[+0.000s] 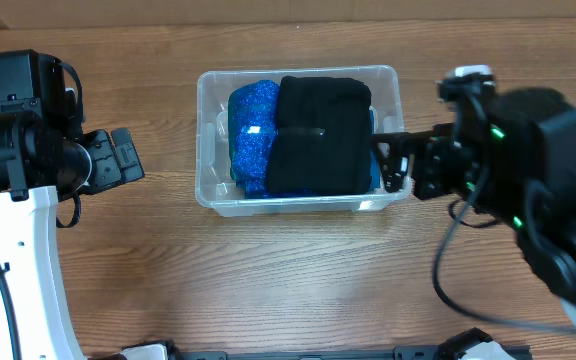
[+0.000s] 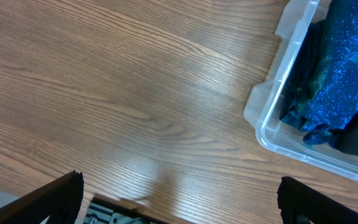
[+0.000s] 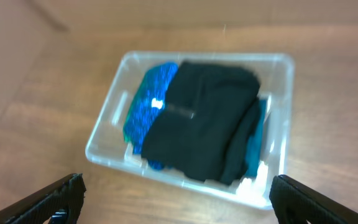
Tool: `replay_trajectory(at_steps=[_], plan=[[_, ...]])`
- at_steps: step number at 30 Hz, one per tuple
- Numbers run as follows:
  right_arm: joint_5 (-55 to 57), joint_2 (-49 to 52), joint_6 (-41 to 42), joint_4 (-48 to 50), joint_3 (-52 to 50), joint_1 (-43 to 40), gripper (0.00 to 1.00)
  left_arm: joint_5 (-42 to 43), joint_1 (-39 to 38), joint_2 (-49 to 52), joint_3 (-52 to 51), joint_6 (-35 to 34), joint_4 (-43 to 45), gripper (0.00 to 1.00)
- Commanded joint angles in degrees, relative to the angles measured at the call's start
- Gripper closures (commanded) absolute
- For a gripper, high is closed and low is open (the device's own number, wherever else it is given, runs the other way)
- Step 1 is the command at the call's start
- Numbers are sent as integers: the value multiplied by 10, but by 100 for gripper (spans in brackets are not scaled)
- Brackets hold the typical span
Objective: Pack container
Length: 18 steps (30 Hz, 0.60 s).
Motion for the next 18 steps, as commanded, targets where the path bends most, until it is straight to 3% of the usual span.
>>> replay_trajectory(at_steps=[1, 5, 10, 18], plan=[[54, -60, -28, 8, 3, -4, 0, -5, -3, 1, -1, -4, -1, 0], [56, -90, -128, 37, 1, -12, 0, -5, -3, 1, -1, -4, -1, 0], [54, -151, -144, 81, -47, -100, 0, -5, -3, 1, -1, -4, -1, 0], [49, -339, -150, 271, -343, -157, 0, -5, -3, 1, -1, -4, -1, 0]])
